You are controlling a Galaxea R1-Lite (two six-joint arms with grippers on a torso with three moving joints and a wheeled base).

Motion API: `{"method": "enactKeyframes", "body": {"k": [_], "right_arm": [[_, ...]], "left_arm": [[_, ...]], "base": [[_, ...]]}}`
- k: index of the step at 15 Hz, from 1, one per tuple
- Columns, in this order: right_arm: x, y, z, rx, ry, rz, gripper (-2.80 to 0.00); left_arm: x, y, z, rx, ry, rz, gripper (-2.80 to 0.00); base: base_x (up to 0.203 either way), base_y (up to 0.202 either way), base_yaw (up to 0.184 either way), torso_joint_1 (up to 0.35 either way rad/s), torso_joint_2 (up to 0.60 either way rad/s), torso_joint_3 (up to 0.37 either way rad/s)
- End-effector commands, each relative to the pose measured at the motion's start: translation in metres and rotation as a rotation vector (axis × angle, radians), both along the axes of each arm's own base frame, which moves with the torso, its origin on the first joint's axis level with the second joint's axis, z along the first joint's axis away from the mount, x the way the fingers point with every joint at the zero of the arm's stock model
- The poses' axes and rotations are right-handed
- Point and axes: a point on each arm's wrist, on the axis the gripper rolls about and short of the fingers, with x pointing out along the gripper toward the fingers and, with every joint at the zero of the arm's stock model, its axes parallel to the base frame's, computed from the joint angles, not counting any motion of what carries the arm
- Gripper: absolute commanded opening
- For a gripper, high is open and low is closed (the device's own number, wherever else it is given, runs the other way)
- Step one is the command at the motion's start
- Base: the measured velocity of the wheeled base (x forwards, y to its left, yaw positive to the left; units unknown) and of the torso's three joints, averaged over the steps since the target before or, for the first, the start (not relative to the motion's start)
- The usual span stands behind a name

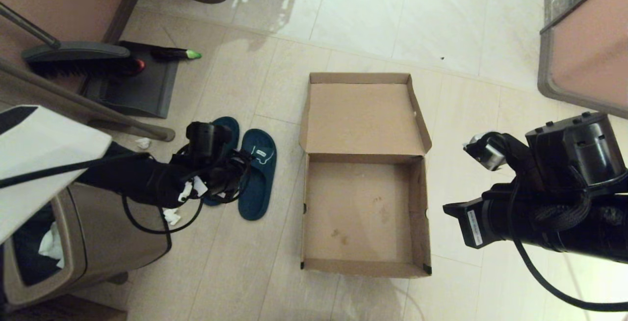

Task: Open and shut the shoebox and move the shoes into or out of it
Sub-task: Put the shoes into the shoe box

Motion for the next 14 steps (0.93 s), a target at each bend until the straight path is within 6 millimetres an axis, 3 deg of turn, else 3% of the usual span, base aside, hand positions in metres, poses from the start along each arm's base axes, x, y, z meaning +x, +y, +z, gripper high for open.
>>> {"method": "enactKeyframes", "body": {"k": [1,6,14], "right_arm": [[-0.0009,0.0002,-0.0002,0.000,0.001,0.002,-2.80],[-0.0013,-0.0001,-0.0031,-0.006,0.010,0.002,-2.80],[-0.0004,0.0005,-0.0096,-0.016,0.032,0.003,-2.80]], "left_arm": [[-0.0119,-0.0002,0.0217,-0.023,-0.046,-0.005,0.00],[-0.0116,-0.0004,0.0203,-0.020,-0.041,-0.010,0.00],[-0.0125,-0.0008,0.0207,-0.007,-0.040,-0.038,0.00]], "base": [[0.000,0.000,0.000,0.000,0.00,0.000],[0.000,0.000,0.000,0.000,0.00,0.000],[0.000,0.000,0.000,0.002,0.00,-0.135]]}}
